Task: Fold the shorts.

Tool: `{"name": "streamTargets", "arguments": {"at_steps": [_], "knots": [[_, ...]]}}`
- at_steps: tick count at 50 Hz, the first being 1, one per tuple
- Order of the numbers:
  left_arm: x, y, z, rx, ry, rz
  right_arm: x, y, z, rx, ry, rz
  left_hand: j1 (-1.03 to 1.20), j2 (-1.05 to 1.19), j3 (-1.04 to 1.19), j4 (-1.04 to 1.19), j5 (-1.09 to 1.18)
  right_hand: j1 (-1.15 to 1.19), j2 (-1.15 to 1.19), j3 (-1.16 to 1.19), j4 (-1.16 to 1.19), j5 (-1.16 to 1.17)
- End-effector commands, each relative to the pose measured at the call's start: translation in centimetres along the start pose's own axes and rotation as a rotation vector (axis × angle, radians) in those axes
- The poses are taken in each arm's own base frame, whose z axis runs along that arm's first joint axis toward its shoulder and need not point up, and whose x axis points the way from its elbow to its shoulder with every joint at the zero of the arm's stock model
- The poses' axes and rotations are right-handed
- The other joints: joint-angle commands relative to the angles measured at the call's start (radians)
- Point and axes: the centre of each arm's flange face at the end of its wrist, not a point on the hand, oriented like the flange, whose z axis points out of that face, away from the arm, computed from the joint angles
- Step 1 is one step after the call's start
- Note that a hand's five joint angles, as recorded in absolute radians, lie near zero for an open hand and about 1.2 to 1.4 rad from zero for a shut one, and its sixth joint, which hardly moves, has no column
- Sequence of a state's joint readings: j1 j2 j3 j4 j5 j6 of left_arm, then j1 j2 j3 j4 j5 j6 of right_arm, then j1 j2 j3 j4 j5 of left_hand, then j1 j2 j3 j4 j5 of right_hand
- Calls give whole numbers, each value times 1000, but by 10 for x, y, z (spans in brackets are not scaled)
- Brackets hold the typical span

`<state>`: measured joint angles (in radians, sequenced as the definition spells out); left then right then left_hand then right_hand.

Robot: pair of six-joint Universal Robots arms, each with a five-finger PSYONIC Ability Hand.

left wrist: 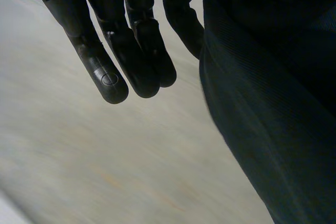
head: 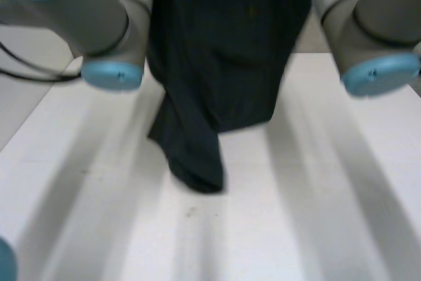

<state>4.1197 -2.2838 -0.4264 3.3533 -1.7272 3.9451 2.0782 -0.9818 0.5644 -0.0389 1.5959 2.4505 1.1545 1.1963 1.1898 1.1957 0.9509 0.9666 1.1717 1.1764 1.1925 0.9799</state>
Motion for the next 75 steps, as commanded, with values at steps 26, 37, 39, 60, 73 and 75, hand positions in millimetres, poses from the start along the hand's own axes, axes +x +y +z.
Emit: {"name": "streamTargets", "arguments": {"at_steps": [26, 37, 39, 60, 73, 75], "knots": [[81, 110, -250, -562, 555, -25, -111, 126, -169, -498, -505, 99, 242, 200, 207, 201, 271, 430, 225, 220, 204, 242], [69, 98, -276, -577, 606, -19, -127, 137, -223, -597, -671, 145, -853, -894, -888, -894, -823, 430, 225, 220, 204, 242], [64, 94, -278, -569, 597, -21, -126, 136, -229, -609, -684, 153, -935, -977, -970, -976, -906, 430, 225, 220, 204, 242], [17, 137, -272, -784, 424, -340, -92, 137, -227, -625, -621, 270, -903, -945, -938, -944, -874, 430, 225, 220, 204, 242], [9, 149, -271, -901, 400, -456, -94, 140, -228, -638, -620, 302, -217, -259, -253, -259, -188, 430, 225, 220, 204, 242], [9, 148, -271, -900, 402, -454, -94, 139, -229, -637, -623, 301, -5, -47, -41, -47, 24, 430, 225, 220, 204, 242]]}}
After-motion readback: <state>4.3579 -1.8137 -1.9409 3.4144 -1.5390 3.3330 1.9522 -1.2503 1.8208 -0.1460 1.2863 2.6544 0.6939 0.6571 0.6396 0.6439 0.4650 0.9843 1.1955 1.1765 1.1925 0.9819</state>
